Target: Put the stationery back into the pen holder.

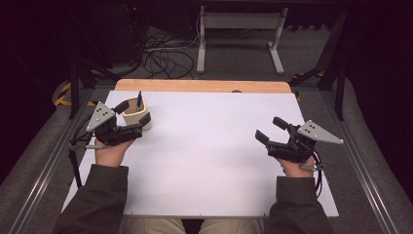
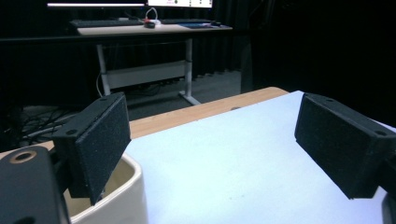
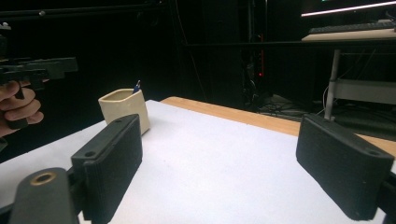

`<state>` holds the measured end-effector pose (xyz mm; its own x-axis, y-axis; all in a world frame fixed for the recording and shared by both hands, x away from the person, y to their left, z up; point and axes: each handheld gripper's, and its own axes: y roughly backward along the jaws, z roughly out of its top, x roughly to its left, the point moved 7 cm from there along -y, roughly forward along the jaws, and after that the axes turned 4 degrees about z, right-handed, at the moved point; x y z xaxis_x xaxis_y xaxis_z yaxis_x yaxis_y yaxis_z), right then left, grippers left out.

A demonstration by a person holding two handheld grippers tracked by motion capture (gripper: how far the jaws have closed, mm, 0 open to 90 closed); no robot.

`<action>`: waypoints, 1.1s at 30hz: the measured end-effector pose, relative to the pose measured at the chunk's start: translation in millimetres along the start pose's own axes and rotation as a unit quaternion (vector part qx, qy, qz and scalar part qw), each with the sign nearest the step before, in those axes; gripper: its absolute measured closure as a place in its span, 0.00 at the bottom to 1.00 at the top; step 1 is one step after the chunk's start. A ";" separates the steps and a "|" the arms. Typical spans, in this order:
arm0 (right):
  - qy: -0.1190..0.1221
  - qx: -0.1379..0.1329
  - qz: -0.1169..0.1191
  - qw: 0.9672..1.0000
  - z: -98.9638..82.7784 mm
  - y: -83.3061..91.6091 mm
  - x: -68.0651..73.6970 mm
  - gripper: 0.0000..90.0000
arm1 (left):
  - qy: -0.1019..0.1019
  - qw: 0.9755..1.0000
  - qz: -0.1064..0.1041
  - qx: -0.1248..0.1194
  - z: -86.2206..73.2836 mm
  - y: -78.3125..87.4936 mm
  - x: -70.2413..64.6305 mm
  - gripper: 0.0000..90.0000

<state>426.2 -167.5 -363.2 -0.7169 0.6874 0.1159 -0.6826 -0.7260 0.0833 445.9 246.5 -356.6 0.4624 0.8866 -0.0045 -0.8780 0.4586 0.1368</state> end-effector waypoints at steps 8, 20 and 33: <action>-0.001 0.000 0.001 1.000 0.5 0.9 0.1 0.16 | -0.002 1.000 -0.010 -0.002 2.6 9.3 -8.2 0.11; 0.000 -0.002 0.001 1.000 2.2 3.7 -0.8 0.15 | -0.005 1.000 -0.023 0.000 0.8 20.0 -15.7 0.09; -0.002 -0.005 -0.001 1.000 3.8 8.4 -2.4 0.14 | -0.003 0.999 -0.036 -0.005 -2.5 31.7 -20.7 0.08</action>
<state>422.8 -175.4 -359.0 -0.7154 0.6884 0.1194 -0.6851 -0.7247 0.0733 408.2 242.8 -354.7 0.5244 0.8514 -0.0086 -0.8440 0.5211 0.1271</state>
